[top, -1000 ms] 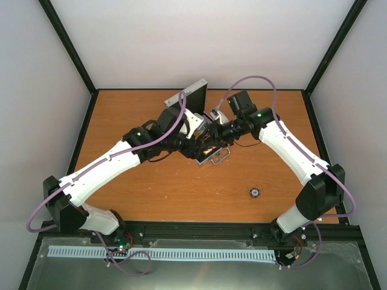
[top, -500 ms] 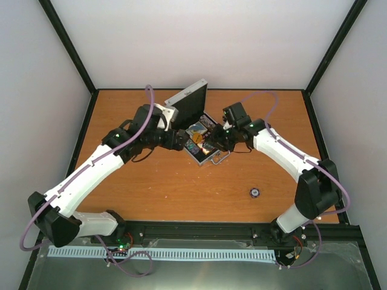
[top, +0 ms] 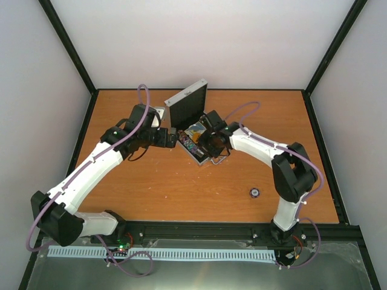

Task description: Pack up texas hold em set

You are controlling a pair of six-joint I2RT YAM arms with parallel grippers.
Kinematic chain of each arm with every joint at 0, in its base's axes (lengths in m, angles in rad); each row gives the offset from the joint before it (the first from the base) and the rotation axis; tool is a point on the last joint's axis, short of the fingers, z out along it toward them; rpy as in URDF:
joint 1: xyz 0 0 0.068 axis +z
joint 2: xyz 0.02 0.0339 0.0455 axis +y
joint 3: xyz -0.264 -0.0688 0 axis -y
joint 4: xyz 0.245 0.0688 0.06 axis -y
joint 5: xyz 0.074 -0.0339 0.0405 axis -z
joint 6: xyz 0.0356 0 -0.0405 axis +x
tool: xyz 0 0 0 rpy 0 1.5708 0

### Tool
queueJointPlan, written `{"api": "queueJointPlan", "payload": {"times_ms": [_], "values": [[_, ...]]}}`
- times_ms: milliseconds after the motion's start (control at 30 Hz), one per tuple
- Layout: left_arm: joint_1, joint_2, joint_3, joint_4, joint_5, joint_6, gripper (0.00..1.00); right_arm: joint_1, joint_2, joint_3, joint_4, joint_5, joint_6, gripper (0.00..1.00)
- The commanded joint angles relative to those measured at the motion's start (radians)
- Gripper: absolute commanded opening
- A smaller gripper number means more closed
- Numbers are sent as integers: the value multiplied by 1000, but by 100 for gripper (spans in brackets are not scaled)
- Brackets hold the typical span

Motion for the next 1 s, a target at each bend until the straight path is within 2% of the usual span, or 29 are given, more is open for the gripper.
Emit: {"api": "queueJointPlan", "payload": {"times_ms": [0, 433, 767, 967], "values": [[4, 8, 12, -8, -22, 60, 100, 15, 57, 62, -18, 56, 116, 14], [5, 17, -4, -15, 12, 129, 100, 17, 145, 115, -99, 117, 205, 19], [5, 13, -32, -5, 12, 148, 100, 17, 209, 180, -103, 73, 188, 31], [5, 15, -31, -4, 10, 151, 100, 17, 212, 193, -106, 66, 187, 45]]}}
